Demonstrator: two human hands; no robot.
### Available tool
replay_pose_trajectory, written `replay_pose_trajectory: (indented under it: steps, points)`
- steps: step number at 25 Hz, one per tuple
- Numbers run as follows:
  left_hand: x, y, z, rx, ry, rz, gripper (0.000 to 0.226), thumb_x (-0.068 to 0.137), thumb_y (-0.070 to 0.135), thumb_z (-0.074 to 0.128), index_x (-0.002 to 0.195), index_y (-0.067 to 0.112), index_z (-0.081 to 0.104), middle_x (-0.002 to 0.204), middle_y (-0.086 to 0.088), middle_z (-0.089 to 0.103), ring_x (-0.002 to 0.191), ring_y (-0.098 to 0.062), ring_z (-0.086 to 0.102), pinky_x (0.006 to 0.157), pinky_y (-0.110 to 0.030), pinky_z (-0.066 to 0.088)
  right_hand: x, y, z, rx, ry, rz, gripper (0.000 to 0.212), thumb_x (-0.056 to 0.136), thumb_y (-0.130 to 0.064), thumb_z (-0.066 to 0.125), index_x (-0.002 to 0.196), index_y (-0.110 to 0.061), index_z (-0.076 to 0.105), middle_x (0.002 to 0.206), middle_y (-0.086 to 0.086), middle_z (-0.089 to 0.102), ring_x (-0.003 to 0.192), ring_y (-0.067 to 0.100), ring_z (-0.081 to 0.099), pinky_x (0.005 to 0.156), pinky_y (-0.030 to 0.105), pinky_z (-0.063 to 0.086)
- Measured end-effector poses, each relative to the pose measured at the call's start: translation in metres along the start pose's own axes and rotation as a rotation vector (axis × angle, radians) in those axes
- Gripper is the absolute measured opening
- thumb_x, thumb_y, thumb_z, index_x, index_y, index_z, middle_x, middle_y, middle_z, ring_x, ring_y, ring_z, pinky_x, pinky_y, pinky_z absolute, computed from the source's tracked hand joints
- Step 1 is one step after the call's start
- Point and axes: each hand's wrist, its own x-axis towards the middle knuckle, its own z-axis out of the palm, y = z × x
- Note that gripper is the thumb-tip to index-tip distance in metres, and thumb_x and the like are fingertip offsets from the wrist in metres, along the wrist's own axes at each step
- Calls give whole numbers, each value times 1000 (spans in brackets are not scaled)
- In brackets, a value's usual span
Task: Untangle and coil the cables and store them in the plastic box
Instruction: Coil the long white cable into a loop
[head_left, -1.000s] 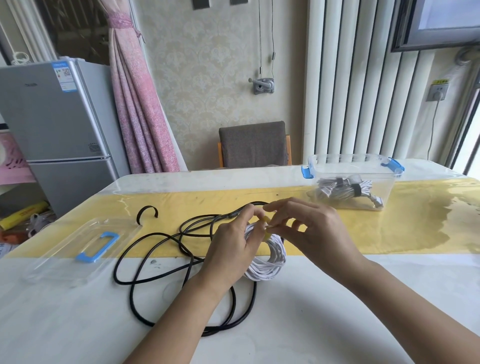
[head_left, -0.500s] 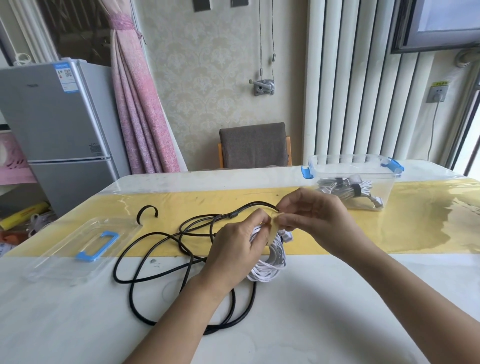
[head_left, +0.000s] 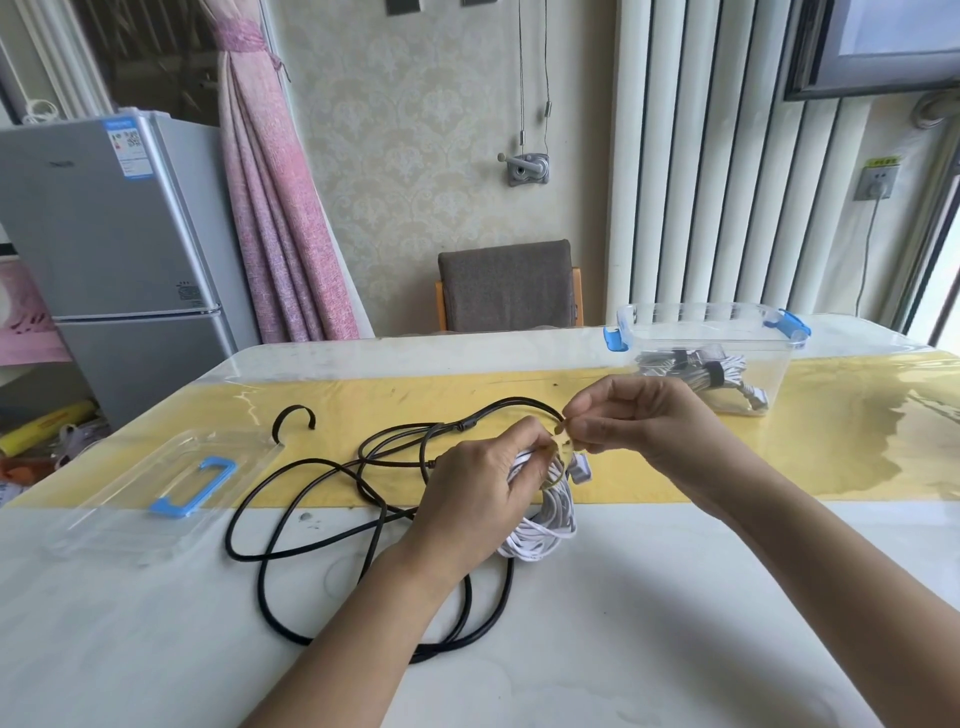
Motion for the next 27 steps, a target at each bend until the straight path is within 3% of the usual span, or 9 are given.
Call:
replay_pose_trajectory:
  steps: [7, 10, 12, 15, 20, 22, 24, 25, 27]
  points:
    - [-4, 3, -1, -103, -4, -40, 14, 89, 40, 44, 85, 27, 48, 53, 7, 52, 47, -16, 42, 47, -36, 41, 0, 6, 10, -129, 115, -108, 11, 79, 8, 68, 77, -2, 64, 68, 7, 68, 60, 11, 64, 61, 17, 51]
    - [-3, 1, 0, -133, -1, -76, 21, 86, 45, 40, 85, 26, 50, 59, -4, 56, 52, -27, 47, 51, -45, 43, -1, 10, 13, -329, 141, -168, 13, 81, 0, 68, 79, -12, 71, 75, 0, 72, 68, 12, 68, 69, 26, 56]
    - [-2, -2, 0, -166, 3, -120, 22, 85, 45, 41, 85, 26, 52, 65, -1, 62, 56, -30, 54, 54, -47, 46, -3, 9, 14, -432, 85, -208, 18, 82, -3, 67, 86, -18, 75, 83, -4, 72, 75, 12, 69, 72, 32, 57]
    - [-3, -3, -2, -200, 16, -166, 21, 84, 45, 43, 85, 28, 55, 70, 9, 65, 60, -28, 57, 56, -46, 48, -7, 9, 17, -521, -31, -318, 18, 83, -11, 71, 99, -16, 75, 95, -7, 70, 81, 4, 67, 75, 21, 55]
    - [-2, 6, -1, -206, -60, -182, 22, 77, 50, 47, 88, 32, 53, 67, -4, 61, 61, -29, 52, 58, -43, 43, 0, 15, 15, -689, 128, -539, 10, 85, -16, 67, 88, -12, 76, 84, -5, 65, 71, 8, 61, 67, 20, 49]
    - [-1, 7, -1, -199, -104, -167, 7, 81, 39, 56, 82, 34, 50, 66, 2, 61, 59, -14, 54, 57, -33, 42, -2, 12, 21, -789, 118, -637, 14, 87, -17, 63, 86, -9, 74, 83, -2, 62, 70, 6, 56, 65, 13, 43]
    - [0, 8, -3, -209, -141, -129, 21, 84, 23, 62, 75, 38, 49, 65, 20, 61, 62, 5, 55, 55, -13, 38, -7, 10, 26, -841, 80, -690, 17, 90, -20, 59, 86, -9, 71, 84, 0, 61, 71, 6, 55, 65, 12, 41]
    - [0, 9, -3, -217, -163, -103, 22, 84, 24, 62, 75, 39, 49, 65, 26, 60, 65, 10, 55, 56, -8, 36, -7, 10, 25, -833, 80, -693, 17, 91, -19, 58, 86, -9, 70, 85, 0, 61, 72, 7, 55, 66, 13, 42]
    - [-1, 15, -2, -260, -198, -57, 8, 85, 43, 57, 84, 35, 57, 71, 19, 63, 67, 6, 56, 57, -13, 39, -3, 8, 18, -762, 159, -645, 13, 90, -17, 60, 84, -10, 69, 83, -3, 61, 71, 7, 57, 64, 14, 45]
